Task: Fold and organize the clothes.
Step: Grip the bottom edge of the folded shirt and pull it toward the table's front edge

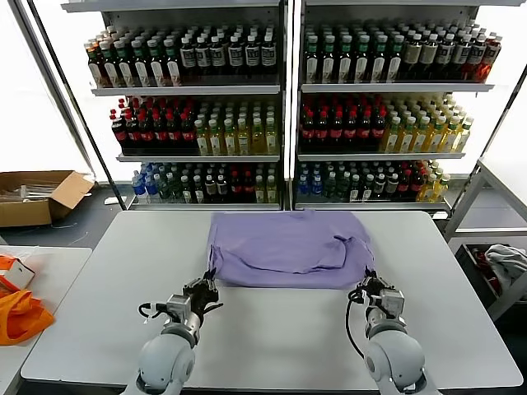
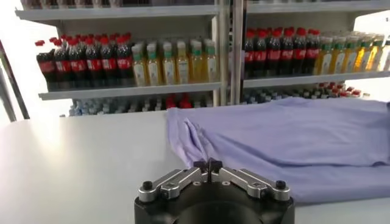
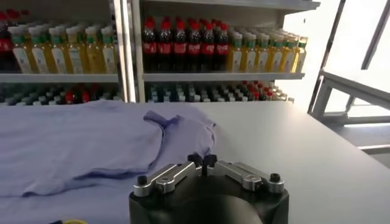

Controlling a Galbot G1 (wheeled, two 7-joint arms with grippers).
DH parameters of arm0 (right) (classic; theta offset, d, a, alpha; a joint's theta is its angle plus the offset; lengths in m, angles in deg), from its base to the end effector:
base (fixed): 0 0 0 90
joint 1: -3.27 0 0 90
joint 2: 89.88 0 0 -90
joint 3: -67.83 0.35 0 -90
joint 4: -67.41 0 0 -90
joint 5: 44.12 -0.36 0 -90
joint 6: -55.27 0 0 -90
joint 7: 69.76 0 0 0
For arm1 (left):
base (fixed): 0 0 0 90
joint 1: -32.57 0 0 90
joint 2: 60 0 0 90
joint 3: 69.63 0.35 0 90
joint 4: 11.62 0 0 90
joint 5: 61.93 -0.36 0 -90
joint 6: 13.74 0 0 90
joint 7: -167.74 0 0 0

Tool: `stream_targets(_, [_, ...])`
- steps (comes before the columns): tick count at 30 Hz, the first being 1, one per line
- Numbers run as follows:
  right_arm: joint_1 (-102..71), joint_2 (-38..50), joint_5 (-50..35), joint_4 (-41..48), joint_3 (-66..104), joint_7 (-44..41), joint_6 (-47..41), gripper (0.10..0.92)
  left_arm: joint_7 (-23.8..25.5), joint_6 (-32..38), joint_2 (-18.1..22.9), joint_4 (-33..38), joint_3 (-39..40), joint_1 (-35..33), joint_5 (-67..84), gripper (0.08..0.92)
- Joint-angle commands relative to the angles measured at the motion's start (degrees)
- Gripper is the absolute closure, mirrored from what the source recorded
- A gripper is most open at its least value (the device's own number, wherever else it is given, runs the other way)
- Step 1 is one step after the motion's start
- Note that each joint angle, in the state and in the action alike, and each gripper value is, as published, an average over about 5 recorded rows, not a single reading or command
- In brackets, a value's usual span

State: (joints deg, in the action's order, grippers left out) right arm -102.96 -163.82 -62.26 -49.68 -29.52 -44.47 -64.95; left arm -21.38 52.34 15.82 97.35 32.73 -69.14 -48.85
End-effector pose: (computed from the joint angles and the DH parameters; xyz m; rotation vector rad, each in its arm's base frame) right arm 0.2521 -0.0121 -0.2714 -0.2376 -2.7421 0.0733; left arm 0.2762 -0.0136 -0.3061 -0.1815 -2.7910 -0.0581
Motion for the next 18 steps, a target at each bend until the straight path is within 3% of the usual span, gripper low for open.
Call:
stream_targets(1, [-11.28,-0.25,1.84,-9.32,0.33,1.62,-0.77,0.903,-2.70,0.46,-0.05,14.56,-0.99,-16.66,-2.32,0.915])
stream_targets(6, [-17.17,1.03,2.39,-11.41,1.86,2.80,-1.00,0.903,-2.77,1.71,0.06,15.72,-3.38,-21.62,-2.89,0.915])
stream_targets(18, [-24.62,2.32,6.75,-13.50,0.36,3.66,0.53,0.903,-2.44,2.38,0.59,15.63,-3.71,-26.07,-3.58,0.915])
